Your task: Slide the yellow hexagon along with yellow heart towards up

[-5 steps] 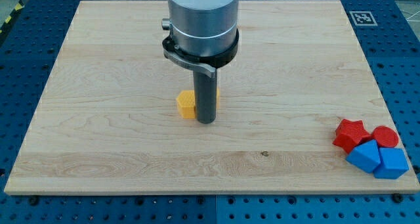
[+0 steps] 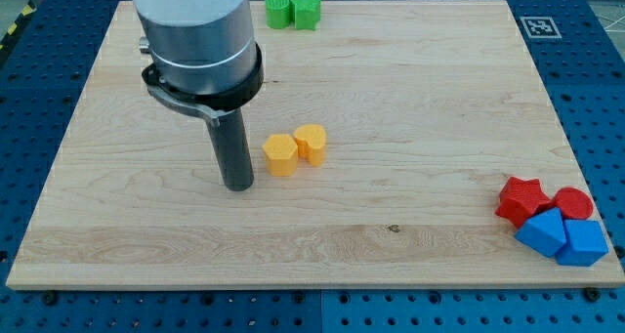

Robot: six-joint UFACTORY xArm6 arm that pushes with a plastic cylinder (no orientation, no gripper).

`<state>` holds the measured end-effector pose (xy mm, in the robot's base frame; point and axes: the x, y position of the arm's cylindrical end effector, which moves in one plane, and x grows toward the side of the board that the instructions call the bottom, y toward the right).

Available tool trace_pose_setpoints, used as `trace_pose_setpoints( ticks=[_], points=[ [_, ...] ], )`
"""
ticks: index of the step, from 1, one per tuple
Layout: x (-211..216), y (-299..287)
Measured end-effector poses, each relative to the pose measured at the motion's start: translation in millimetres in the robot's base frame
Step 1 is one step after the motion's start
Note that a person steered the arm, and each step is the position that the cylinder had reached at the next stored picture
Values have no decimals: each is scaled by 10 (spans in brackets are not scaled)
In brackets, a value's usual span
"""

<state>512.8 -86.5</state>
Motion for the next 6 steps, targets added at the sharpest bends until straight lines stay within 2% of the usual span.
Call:
trace_pose_setpoints(
  ticks=[5, 6],
  points=[
    [-142, 650],
    [-142, 1020]
  ],
)
